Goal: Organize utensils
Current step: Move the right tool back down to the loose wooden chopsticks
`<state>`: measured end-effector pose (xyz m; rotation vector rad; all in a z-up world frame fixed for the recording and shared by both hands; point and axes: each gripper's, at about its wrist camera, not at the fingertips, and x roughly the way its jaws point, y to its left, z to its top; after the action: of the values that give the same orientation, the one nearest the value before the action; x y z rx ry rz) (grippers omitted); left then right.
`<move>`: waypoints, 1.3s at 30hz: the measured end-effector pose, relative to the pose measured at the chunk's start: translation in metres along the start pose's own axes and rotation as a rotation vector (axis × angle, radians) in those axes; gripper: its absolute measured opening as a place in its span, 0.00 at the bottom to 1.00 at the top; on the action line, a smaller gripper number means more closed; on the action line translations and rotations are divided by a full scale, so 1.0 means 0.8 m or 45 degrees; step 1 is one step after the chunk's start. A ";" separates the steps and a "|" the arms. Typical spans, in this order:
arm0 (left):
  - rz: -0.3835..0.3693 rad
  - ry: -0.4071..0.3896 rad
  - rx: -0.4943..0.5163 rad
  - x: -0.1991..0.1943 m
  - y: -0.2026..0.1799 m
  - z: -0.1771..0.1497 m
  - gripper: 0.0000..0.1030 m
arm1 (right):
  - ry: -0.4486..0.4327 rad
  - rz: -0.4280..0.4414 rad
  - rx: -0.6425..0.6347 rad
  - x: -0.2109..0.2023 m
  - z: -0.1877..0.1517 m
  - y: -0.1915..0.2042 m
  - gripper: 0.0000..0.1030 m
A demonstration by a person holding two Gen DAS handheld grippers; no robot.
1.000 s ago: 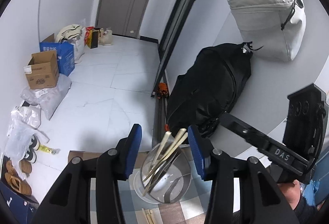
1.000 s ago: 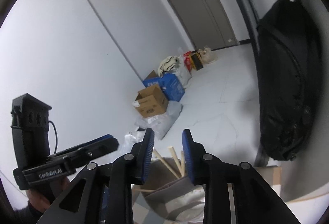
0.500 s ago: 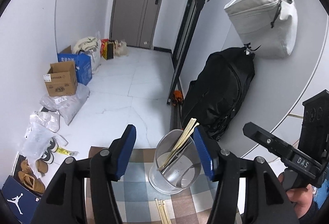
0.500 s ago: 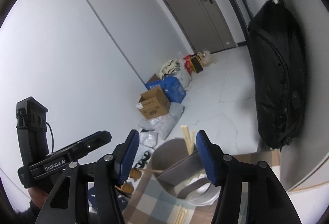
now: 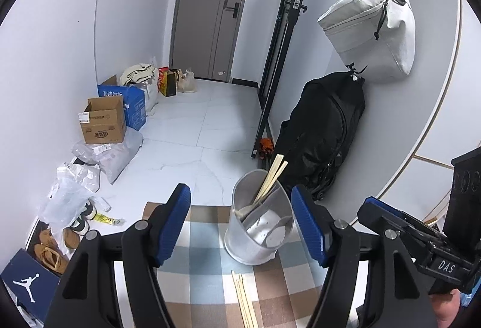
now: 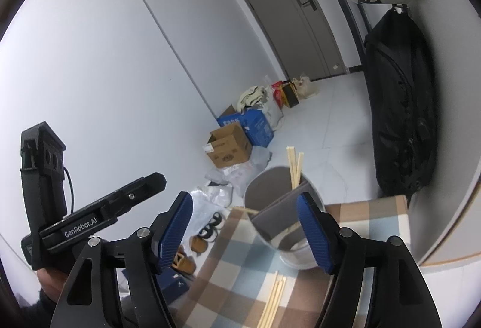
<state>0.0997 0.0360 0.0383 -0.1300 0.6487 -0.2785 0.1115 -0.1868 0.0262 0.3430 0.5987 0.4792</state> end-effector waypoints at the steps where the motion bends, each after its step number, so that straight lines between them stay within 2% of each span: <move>1: 0.008 -0.003 0.000 -0.002 0.000 -0.003 0.70 | -0.004 -0.005 -0.002 -0.003 -0.004 0.002 0.73; 3: 0.020 -0.019 -0.002 -0.008 0.000 -0.009 0.74 | -0.010 -0.003 -0.001 -0.008 -0.013 0.003 0.74; 9: 0.048 -0.027 0.012 -0.016 0.001 -0.032 0.75 | -0.025 -0.012 -0.032 -0.021 -0.036 0.016 0.78; 12: 0.077 -0.016 0.016 -0.014 0.002 -0.047 0.83 | -0.031 -0.029 -0.050 -0.026 -0.050 0.021 0.83; 15: 0.094 -0.031 0.026 -0.017 0.004 -0.061 0.83 | -0.032 -0.042 -0.042 -0.030 -0.063 0.020 0.87; 19: 0.096 -0.039 0.016 -0.016 0.009 -0.081 0.83 | -0.050 -0.079 -0.026 -0.034 -0.079 0.014 0.99; 21: 0.089 -0.037 0.009 -0.014 0.012 -0.091 0.83 | -0.039 -0.085 -0.019 -0.034 -0.085 0.011 0.99; 24: 0.092 -0.035 -0.001 -0.012 0.015 -0.101 0.84 | -0.012 -0.101 -0.032 -0.030 -0.096 0.009 1.00; 27: 0.103 -0.035 -0.026 -0.007 0.020 -0.113 0.90 | 0.020 -0.133 -0.049 -0.024 -0.111 0.005 1.00; 39: 0.125 0.063 -0.095 0.033 0.042 -0.149 0.90 | 0.239 -0.199 -0.010 0.023 -0.165 -0.032 1.00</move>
<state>0.0543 0.0562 -0.0778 -0.1623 0.7128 -0.1635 0.0531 -0.1759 -0.0958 0.2430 0.7999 0.3655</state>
